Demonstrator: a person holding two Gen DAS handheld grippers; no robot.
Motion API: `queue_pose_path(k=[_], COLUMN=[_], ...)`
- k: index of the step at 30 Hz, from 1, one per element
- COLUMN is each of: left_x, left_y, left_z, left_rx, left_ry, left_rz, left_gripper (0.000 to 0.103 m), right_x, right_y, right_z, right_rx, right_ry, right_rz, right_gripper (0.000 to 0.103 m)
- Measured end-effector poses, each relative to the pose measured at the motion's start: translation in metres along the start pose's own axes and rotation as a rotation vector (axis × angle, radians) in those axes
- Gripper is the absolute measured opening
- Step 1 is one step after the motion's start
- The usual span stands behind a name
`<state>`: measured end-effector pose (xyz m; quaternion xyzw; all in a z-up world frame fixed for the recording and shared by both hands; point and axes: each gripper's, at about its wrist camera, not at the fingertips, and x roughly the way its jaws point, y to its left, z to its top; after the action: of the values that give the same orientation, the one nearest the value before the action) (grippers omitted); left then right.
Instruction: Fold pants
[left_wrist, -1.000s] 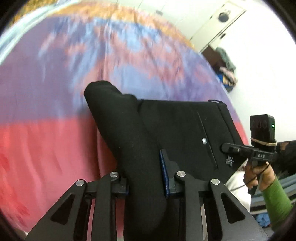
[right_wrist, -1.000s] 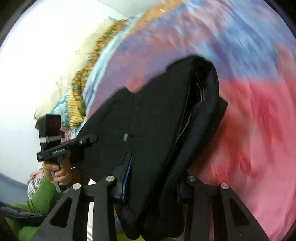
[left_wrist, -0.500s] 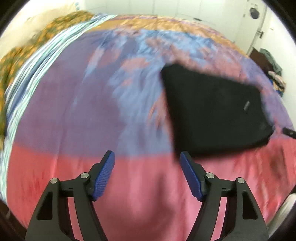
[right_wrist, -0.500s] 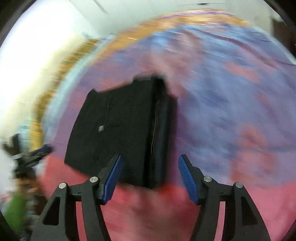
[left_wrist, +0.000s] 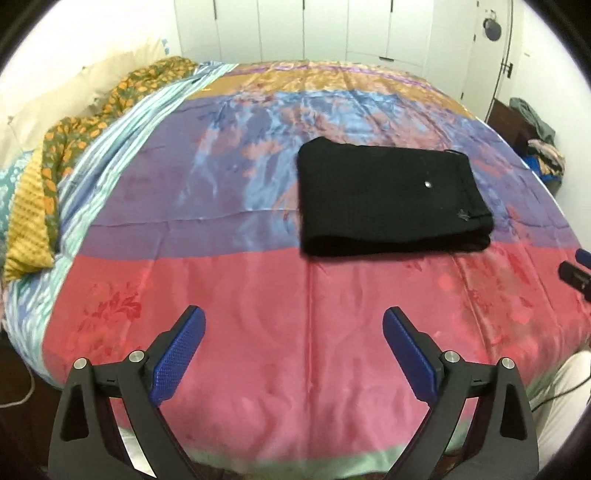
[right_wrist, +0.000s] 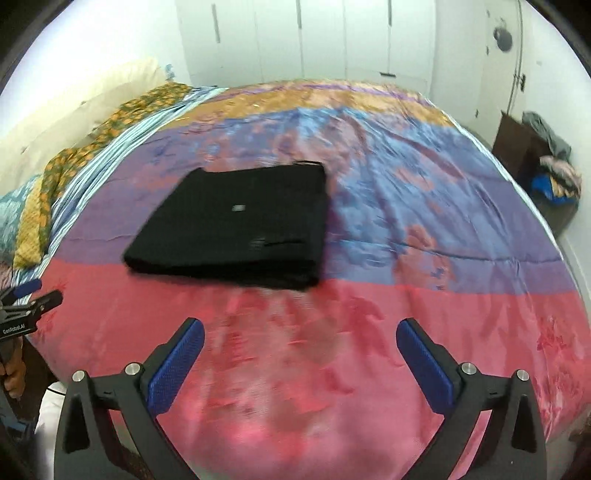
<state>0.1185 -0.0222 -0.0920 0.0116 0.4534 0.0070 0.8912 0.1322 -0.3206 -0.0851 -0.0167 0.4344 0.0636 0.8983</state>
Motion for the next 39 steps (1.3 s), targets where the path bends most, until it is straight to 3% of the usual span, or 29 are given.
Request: queue_pose_path(k=[3,9,20,26,28,31,33,37,39], left_x=[-0.008,-0.021,-0.043,-0.062,-0.068,-0.071,-0.075,-0.088,-0.095], left_y=[-0.006,-0.013,-0.023,-0.021,-0.018,-0.017,-0.016,-0.012,-0.009], left_z=[-0.001,-0.002,-0.004,-0.001,0.001,0.004,0.005,0.006,0.008], left_rx=[0.015,0.022,0.051,0.029,0.013,0.009,0.015,0.021,0.012], left_ry=[-0.023,-0.015,-0.072,-0.150,-0.171,-0.175,-0.186,-0.237,-0.277], left_rz=[0.014,-0.027,-0.017,-0.032,-0.024,-0.018,-0.001,0.007,0.016], left_gripper=[0.098,0.098,0.102,0.103,0.103,0.103,0.103,0.103,0.103], right_x=[-0.010,-0.039,-0.063,-0.108,-0.115,-0.108,-0.107,-0.132,-0.139], right_y=[0.028,0.054,0.048,0.047,0.046,0.045,0.042,0.043,0.050], right_z=[-0.004,-0.010,-0.013,-0.017,-0.018,-0.016,-0.018,-0.020,-0.016], right_rx=[-0.035,-0.085,-0.046,-0.049,-0.037,-0.021,0.019,0.028,-0.027], right_ry=[-0.001,-0.037,-0.070,-0.269,-0.285,-0.212,-0.209,-0.363,-0.398], right_rz=[-0.015,-0.022,-0.056,-0.056,-0.052,0.005,0.006,-0.040,-0.071], right_gripper=[0.103,0.103,0.103,0.103,0.103,0.103,0.103,0.103,0.103])
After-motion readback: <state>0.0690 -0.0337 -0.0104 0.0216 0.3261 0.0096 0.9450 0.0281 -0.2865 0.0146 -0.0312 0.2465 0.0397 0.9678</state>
